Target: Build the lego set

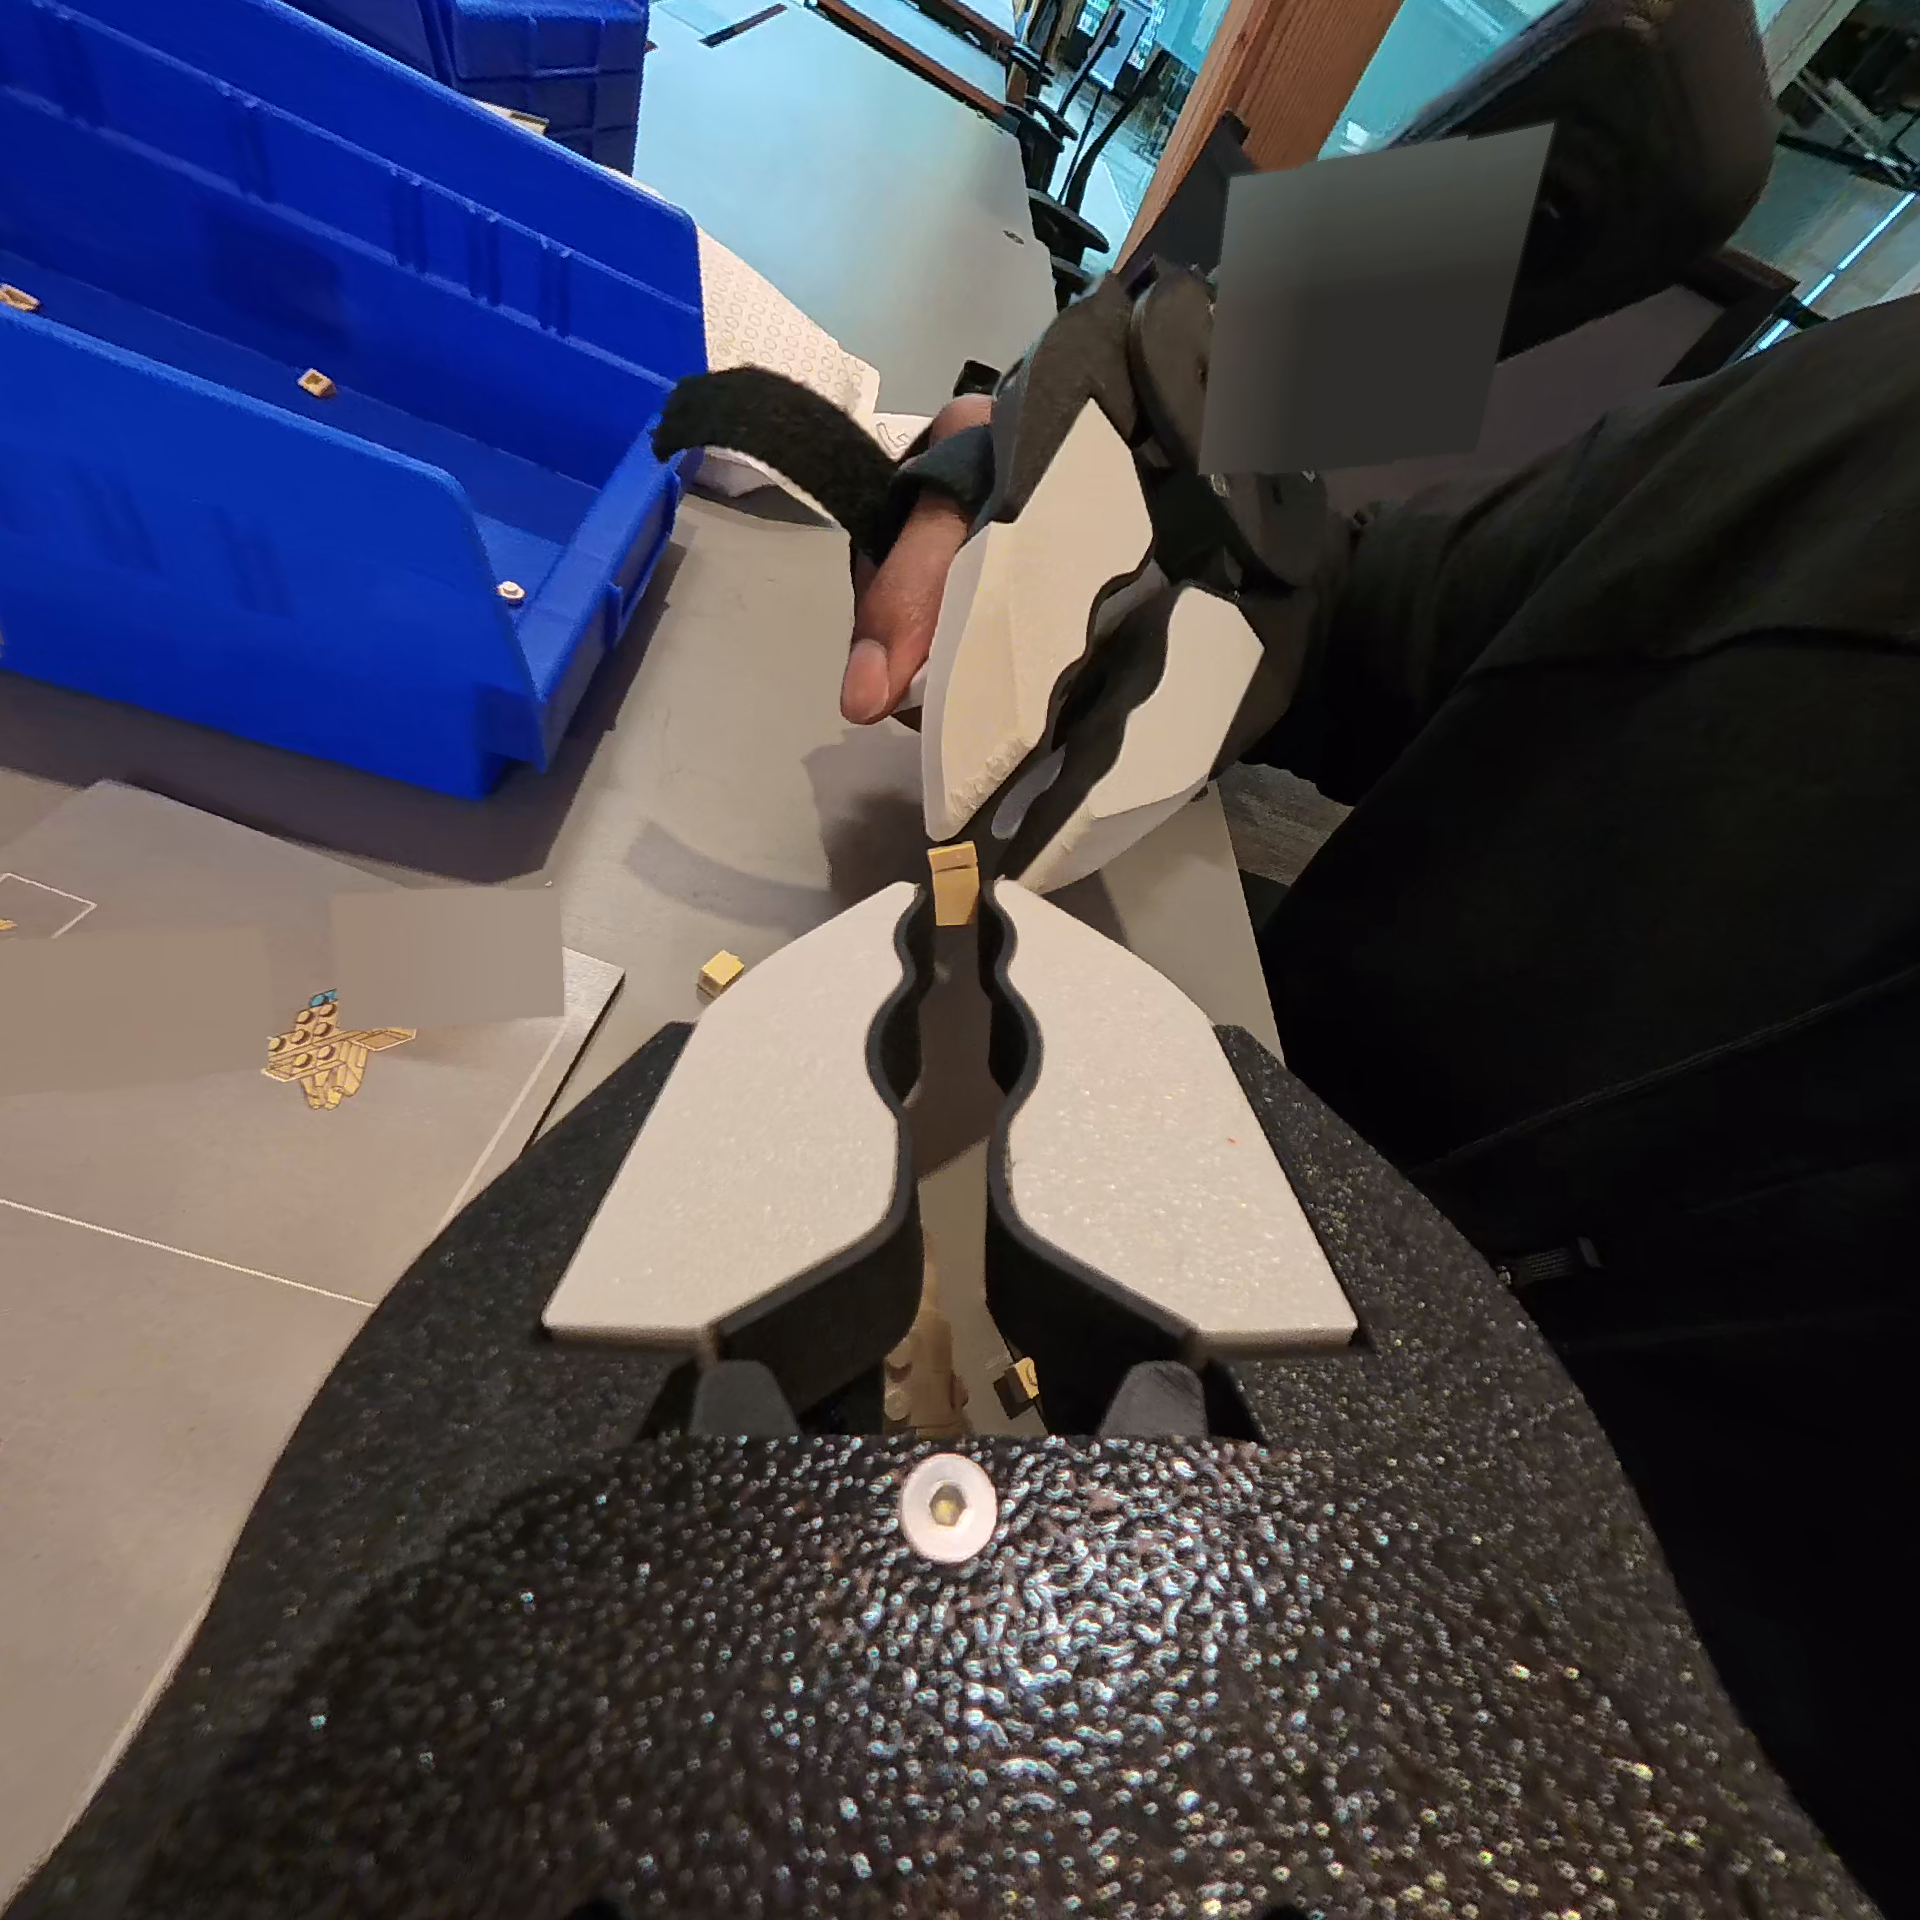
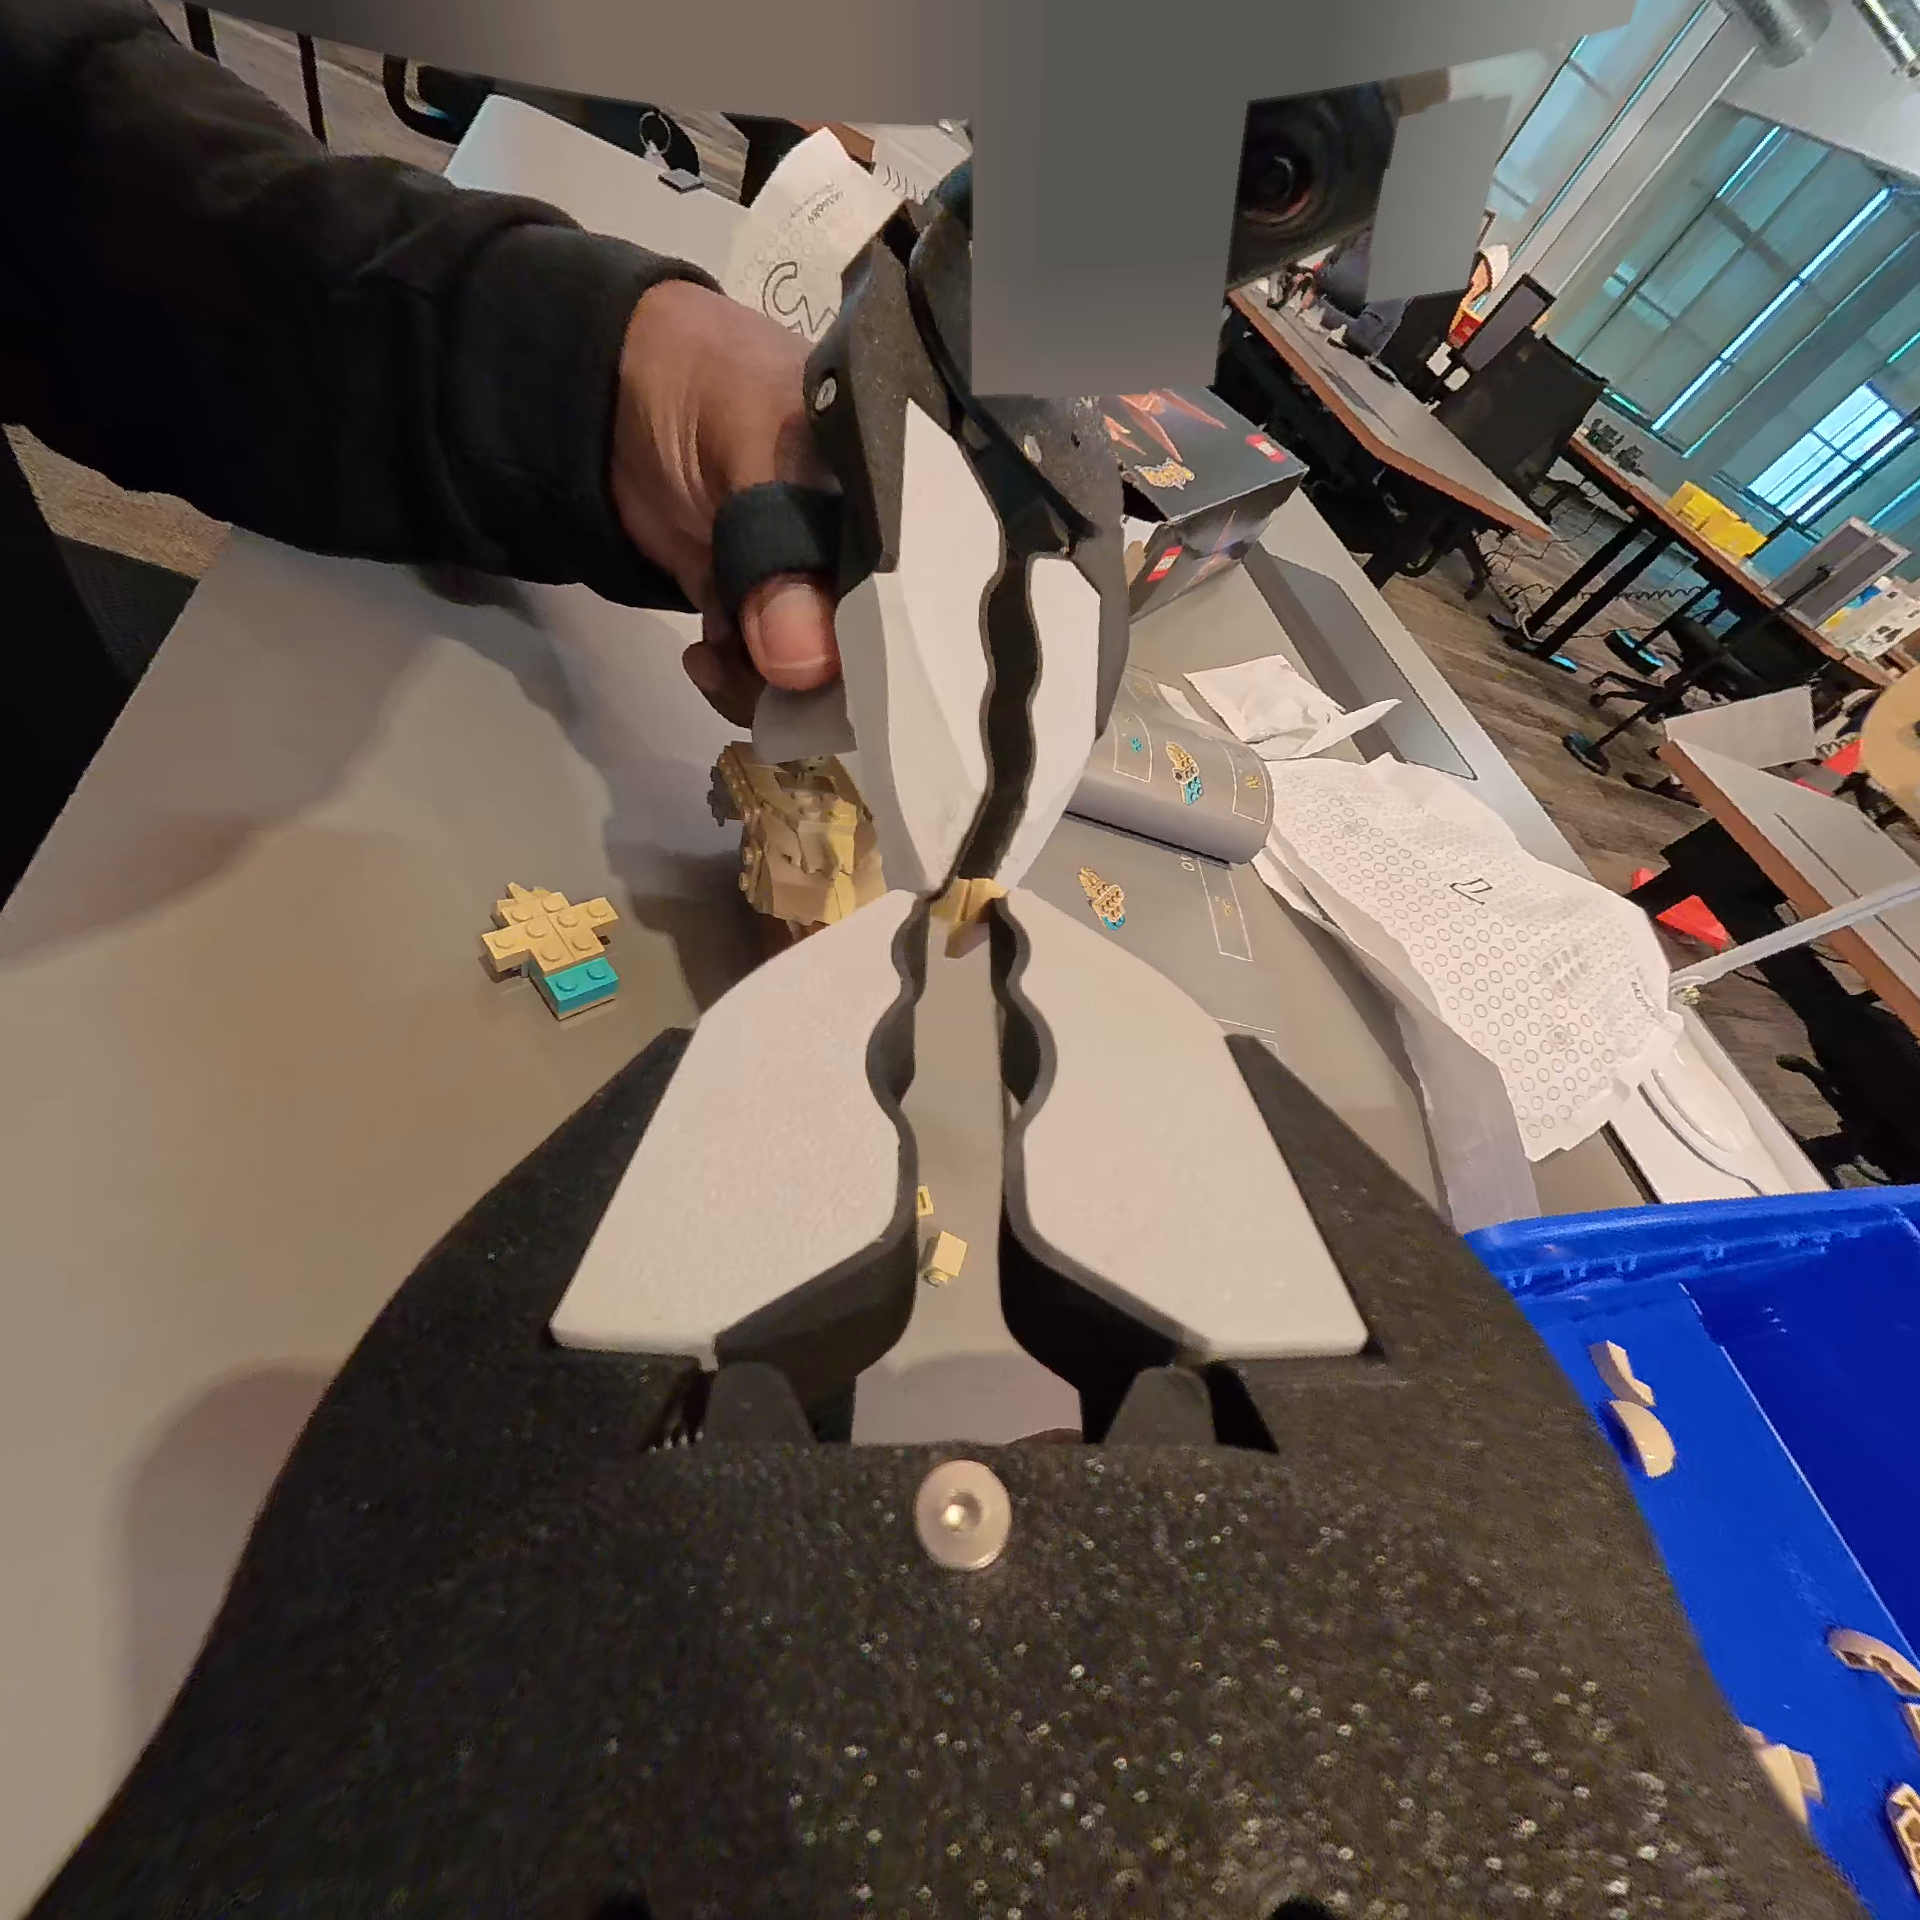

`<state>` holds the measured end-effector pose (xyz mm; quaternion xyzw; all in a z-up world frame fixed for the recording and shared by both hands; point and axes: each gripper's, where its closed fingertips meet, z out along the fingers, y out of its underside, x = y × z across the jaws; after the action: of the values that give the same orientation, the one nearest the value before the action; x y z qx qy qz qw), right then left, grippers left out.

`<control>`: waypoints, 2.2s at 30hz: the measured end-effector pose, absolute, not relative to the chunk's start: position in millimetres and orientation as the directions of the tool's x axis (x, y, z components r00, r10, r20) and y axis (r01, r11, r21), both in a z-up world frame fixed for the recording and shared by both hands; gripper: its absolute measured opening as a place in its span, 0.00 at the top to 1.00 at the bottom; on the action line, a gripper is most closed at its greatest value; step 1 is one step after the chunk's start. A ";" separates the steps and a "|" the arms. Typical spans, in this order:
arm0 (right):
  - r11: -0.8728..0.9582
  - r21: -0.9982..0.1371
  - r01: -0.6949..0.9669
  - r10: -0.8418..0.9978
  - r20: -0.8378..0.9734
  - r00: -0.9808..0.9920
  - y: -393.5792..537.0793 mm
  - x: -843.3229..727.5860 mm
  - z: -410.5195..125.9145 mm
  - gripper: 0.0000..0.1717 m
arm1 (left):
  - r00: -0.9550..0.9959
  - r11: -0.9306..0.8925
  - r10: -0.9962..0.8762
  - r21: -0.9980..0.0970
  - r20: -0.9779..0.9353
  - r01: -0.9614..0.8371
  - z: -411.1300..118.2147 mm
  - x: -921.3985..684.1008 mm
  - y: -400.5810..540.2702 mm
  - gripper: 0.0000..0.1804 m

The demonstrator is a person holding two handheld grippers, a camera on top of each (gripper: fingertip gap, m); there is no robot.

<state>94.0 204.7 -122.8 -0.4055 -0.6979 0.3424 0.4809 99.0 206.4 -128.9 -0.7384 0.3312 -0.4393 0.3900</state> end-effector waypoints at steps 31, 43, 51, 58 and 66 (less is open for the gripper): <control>0.398 -0.899 0.182 0.917 0.388 -0.089 208.5 90.6 -107.4 0.95 | 0.382 -0.448 -0.832 -0.893 0.402 -0.035 -111.3 96.4 210.4 0.96; 0.338 -0.936 0.097 0.940 0.341 0.010 213.5 88.7 -90.7 0.96 | 0.400 -0.395 -0.835 -0.918 0.378 0.044 -96.8 94.9 213.5 0.96; 0.298 -0.953 0.055 0.954 0.300 0.030 214.5 90.8 -82.7 0.95 | 0.394 -0.368 -0.838 -0.924 0.378 0.102 -89.5 96.3 214.5 0.96; 0.295 -0.955 0.033 0.954 0.296 0.039 213.2 92.3 -78.5 0.95 | 0.405 -0.336 -0.845 -0.936 0.349 0.105 -85.5 97.3 213.7 0.96; 0.284 -0.959 0.020 0.958 0.285 0.043 212.4 92.8 -76.8 0.95 | 0.418 -0.311 -0.848 -0.944 0.327 0.108 -83.2 96.8 213.7 0.96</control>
<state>92.8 212.4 -76.8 -0.4374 -0.5587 0.4081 0.5745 96.8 213.7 -83.2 -0.6646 0.2783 -0.4623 0.5169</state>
